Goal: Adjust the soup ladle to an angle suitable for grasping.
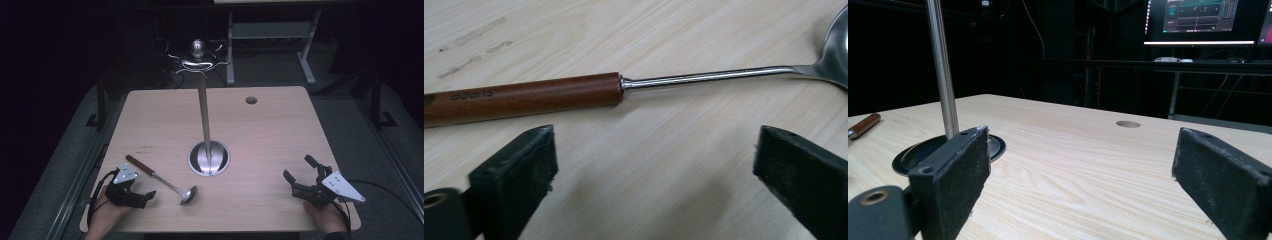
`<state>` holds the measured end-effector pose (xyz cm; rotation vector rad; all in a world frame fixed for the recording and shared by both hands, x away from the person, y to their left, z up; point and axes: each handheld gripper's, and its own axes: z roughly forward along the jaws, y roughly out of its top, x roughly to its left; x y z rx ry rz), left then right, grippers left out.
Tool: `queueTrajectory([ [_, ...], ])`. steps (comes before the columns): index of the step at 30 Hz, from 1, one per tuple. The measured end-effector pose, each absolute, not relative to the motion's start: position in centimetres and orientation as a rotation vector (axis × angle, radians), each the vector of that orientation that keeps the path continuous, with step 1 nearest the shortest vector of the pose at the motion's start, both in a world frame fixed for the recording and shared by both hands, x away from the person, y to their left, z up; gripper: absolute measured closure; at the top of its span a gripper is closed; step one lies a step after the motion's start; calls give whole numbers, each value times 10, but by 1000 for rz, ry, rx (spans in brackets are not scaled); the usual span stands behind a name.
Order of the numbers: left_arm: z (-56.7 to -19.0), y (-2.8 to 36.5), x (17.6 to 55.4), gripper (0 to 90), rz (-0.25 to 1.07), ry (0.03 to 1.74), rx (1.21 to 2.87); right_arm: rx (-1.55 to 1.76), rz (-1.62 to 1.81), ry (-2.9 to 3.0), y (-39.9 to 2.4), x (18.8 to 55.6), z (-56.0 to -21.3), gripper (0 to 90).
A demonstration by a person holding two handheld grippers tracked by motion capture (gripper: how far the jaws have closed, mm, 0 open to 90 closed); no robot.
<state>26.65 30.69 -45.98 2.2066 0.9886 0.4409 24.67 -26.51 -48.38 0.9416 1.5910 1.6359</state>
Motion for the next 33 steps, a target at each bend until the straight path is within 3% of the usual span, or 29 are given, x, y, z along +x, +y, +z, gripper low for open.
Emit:
queueTrajectory([
  [5, -458, 309, 267, 67, 450, 1017, 2196, 943, 1638, 1592, -265, 247, -484, 79],
  [6, -457, 311, 267, 143, 444, 1025, 2184, 943, 1638, 1593, -266, 247, -484, 79],
  [16, -449, 319, 270, 274, 477, 1057, 2146, 939, 1640, 1597, -265, 247, -484, 79],
  [17, -448, 320, 270, 324, 477, 1065, 2142, 940, 1641, 1596, -266, 247, -484, 79],
  [25, -443, 328, 276, 459, 515, 1130, 2124, 941, 1638, 1593, -265, 247, -484, 79],
  [33, -434, 338, 288, 765, 559, 1179, 2043, 945, 1638, 1592, -265, 247, -484, 79],
])
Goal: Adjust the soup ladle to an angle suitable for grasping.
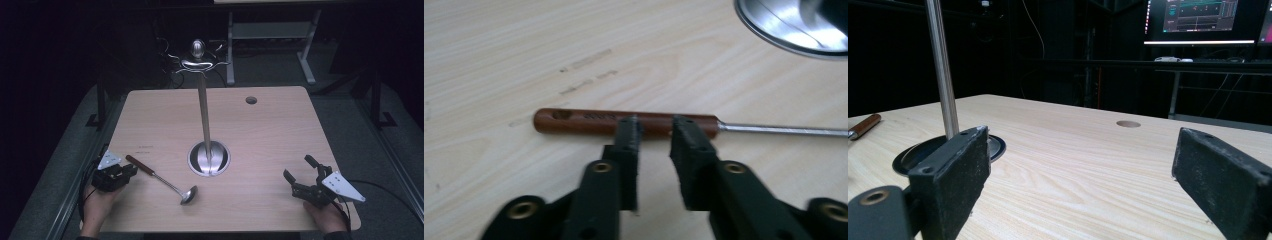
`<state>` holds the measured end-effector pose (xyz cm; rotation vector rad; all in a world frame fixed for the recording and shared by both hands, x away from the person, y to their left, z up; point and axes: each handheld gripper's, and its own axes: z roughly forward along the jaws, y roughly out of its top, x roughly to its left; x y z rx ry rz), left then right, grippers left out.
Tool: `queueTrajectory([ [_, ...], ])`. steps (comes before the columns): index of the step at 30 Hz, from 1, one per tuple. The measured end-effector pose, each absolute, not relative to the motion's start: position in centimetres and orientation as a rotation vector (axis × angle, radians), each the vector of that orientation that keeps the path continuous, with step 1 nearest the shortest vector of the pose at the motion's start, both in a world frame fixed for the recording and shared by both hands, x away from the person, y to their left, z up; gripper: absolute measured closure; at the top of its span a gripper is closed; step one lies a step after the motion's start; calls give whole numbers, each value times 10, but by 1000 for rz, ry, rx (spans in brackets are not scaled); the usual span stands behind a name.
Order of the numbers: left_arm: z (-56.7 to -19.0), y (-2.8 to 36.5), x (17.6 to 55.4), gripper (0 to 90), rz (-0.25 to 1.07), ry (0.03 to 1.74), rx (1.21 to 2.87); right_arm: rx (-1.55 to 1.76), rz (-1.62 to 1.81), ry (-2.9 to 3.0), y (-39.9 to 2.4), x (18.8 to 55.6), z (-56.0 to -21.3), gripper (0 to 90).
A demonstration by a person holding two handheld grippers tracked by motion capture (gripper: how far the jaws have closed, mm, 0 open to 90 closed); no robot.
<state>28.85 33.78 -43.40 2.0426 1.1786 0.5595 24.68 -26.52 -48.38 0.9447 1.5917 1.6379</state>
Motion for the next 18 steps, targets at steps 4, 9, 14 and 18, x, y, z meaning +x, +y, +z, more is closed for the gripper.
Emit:
queueTrajectory([
  [4, -432, 344, 294, 874, 569, 1202, 2023, 945, 1638, 1592, -265, 247, -484, 79],
  [9, -435, 351, 305, 898, 581, 1262, 2035, 945, 1637, 1592, -265, 247, -484, 79],
  [14, -443, 358, 319, 898, 594, 1329, 2039, 948, 1636, 1589, -265, 247, -484, 79],
  [18, -449, 360, 327, 898, 593, 1345, 2038, 948, 1636, 1589, -265, 247, -484, 79],
])
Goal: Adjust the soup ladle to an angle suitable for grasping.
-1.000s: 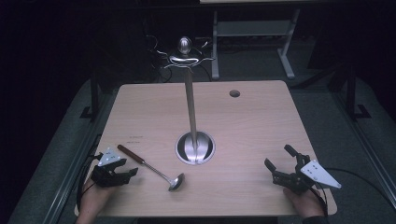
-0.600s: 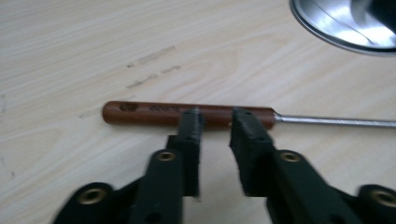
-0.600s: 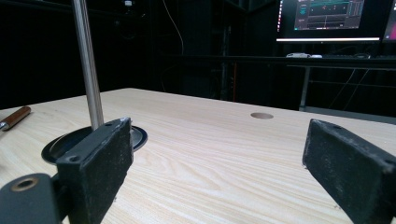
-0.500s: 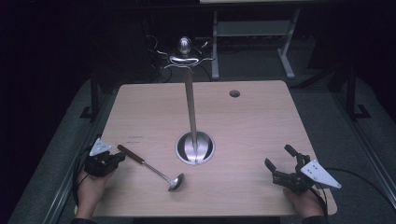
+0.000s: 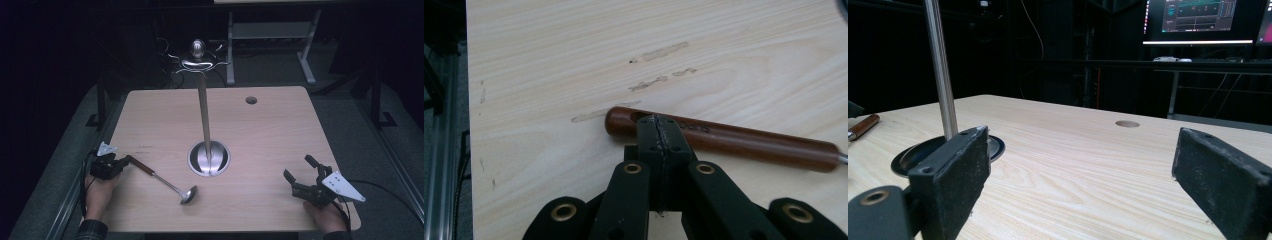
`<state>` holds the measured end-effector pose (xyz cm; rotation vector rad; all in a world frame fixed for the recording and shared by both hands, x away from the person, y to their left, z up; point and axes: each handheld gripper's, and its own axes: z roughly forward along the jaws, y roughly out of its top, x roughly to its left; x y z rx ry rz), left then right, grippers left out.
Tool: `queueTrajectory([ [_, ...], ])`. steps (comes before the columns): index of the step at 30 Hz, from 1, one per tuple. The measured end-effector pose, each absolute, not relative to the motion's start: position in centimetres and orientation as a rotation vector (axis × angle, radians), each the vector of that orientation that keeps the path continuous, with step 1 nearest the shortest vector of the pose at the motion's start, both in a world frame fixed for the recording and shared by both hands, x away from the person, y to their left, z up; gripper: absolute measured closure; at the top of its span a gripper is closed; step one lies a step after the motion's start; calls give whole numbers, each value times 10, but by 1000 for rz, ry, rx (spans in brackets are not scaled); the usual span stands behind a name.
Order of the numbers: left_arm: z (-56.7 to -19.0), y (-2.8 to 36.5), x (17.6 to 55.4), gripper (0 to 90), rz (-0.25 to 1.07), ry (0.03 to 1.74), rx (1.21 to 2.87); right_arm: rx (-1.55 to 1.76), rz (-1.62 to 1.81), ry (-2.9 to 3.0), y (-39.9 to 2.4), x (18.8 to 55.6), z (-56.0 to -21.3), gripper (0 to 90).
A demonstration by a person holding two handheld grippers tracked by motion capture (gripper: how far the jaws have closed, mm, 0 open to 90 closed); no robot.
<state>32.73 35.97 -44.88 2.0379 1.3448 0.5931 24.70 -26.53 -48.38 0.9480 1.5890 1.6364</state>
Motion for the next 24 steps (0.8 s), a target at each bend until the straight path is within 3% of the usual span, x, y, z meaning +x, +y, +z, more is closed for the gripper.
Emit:
queueTrajectory([
  [24, -457, 344, 356, 898, 576, 1341, 2064, 948, 1637, 1589, -265, 247, -484, 79],
])
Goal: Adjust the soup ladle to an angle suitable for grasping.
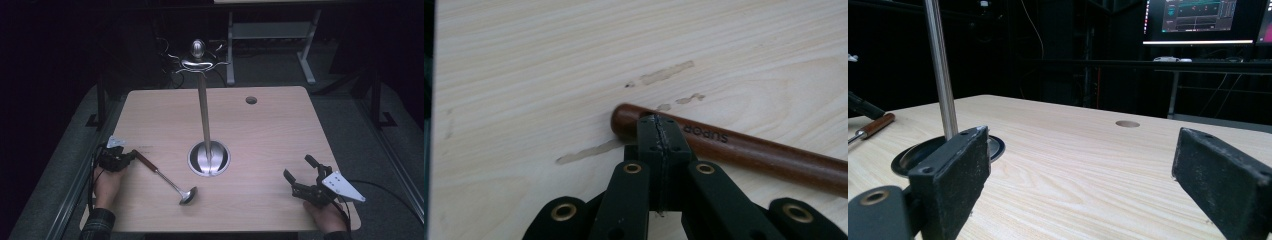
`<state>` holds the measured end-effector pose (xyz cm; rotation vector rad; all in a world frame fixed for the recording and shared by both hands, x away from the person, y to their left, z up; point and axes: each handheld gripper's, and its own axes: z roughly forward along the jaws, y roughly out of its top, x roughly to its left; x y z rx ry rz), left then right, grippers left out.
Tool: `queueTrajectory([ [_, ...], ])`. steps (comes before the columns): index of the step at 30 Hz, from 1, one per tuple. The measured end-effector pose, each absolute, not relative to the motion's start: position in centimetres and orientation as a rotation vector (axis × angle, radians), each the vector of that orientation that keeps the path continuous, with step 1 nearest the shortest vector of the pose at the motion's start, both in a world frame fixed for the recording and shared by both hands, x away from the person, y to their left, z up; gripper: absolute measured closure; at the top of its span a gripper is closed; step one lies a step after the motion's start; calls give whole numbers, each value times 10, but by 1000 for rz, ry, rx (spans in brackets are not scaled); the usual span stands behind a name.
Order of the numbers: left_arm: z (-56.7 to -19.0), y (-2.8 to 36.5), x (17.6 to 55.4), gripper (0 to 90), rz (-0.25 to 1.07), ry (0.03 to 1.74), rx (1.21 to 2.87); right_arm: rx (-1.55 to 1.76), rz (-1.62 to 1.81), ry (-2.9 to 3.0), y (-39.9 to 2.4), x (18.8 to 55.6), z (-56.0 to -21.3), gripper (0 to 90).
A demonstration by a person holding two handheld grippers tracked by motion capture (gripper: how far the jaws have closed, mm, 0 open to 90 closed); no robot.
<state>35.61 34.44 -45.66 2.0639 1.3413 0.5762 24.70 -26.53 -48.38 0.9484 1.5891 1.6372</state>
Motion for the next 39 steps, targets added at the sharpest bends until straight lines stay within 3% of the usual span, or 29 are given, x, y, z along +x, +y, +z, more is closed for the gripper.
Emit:
queueTrajectory([
  [39, -451, 241, 377, 899, 500, 1041, 2205, 946, 1635, 1590, -265, 247, -484, 79],
])
